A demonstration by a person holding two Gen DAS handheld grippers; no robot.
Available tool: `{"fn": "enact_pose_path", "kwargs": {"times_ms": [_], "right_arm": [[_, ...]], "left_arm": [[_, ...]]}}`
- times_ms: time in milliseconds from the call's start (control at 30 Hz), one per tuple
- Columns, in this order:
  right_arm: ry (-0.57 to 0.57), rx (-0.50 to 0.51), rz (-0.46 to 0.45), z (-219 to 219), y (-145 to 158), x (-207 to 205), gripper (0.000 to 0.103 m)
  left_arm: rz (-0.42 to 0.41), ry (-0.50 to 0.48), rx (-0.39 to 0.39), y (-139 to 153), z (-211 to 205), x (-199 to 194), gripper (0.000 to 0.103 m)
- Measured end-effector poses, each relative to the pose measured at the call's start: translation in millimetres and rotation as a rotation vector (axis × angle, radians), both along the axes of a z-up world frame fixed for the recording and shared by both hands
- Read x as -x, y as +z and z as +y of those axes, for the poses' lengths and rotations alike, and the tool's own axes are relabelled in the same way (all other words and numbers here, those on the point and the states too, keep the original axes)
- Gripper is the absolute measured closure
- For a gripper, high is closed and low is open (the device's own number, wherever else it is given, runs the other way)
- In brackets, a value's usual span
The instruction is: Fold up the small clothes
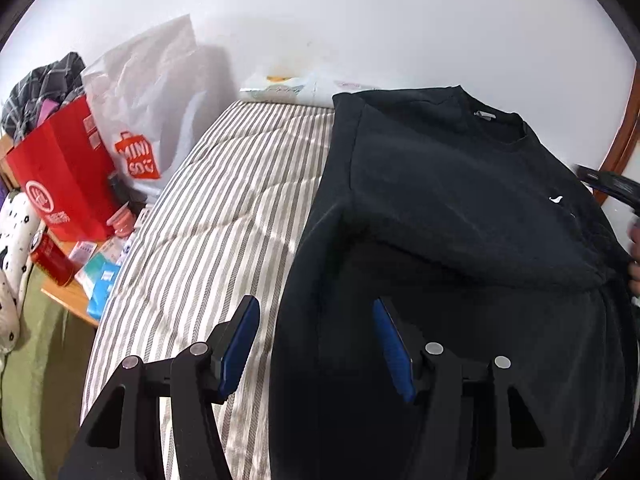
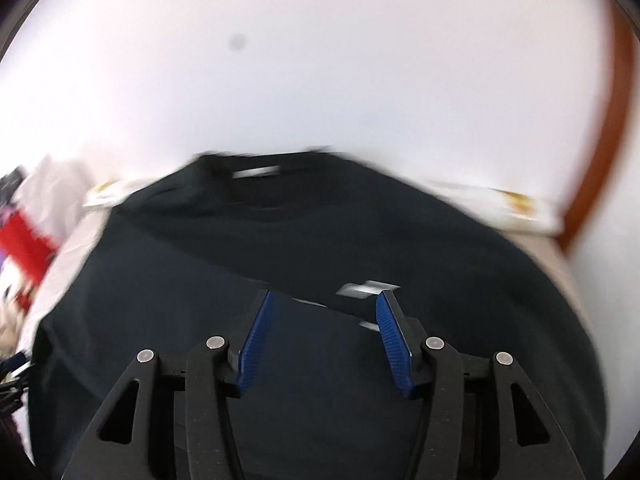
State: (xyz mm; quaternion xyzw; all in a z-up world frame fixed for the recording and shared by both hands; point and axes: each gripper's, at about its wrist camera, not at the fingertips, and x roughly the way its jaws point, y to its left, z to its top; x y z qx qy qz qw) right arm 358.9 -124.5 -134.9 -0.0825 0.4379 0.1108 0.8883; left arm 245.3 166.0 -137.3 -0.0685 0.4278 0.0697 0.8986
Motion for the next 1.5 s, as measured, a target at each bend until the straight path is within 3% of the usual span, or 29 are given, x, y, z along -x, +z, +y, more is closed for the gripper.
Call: {"fn": "enact_pose_path", "kwargs": {"times_ms": [100,167,300,533,567,600,667,700,767,867,1000,1200,1267,1333,1500], "right_arm": [[0.091,-0.059,0.073,51,-23,-28,0.05],[0.152,-0.092,0.099,83,-34,-42,0.05],[0.277,-0.113,0.118,149,-53,-71,0.05],[0.352,-0.17,0.207,235,-91,-117,0.05],[0.357,-0.18,0.228,243,-99,-123,0.05],[0.359,-0.185,0.24,249,-102,-127,0.052],[0.387,-0.208,0.255,258,-106,-131,0.081],[0.406,-0.214,0.259,262,-106,-130,0.094],[0.416,-0.201,0.217,270,-101,-130,0.095],[0.426,-0.224,0.224,284,-103,-136,0.095],[0.419,-0.169,0.213,310,-121,-139,0.095],[0.405,-0.163,0.18,294,-105,-128,0.086],[0.401,-0.148,0.152,274,-91,-120,0.078],[0.363,-0.116,0.11,241,-77,-112,0.068],[0.209,-0.01,0.072,133,-54,-84,0.067]], "left_arm": [[-0.014,-0.011,-0.01,-1,3,-9,0.05],[-0.02,-0.02,-0.012,-3,6,-15,0.058],[-0.026,-0.043,0.013,-10,12,-27,0.066],[-0.05,-0.098,0.006,-15,8,-50,0.07],[-0.052,-0.102,0.01,-16,7,-53,0.077],[-0.053,-0.102,0.018,-16,8,-55,0.082],[-0.066,-0.106,0.048,-16,12,-56,0.095],[-0.077,-0.105,0.06,-15,15,-56,0.095],[-0.087,-0.097,0.065,-15,21,-54,0.096],[-0.076,-0.076,0.083,-18,32,-53,0.096],[-0.048,-0.061,0.098,-25,41,-53,0.096],[-0.042,-0.058,0.111,-22,38,-48,0.093],[-0.044,-0.045,0.119,-18,38,-41,0.082],[-0.058,-0.041,0.126,-13,38,-36,0.074],[-0.073,-0.047,0.11,-6,31,-50,0.072]]}}
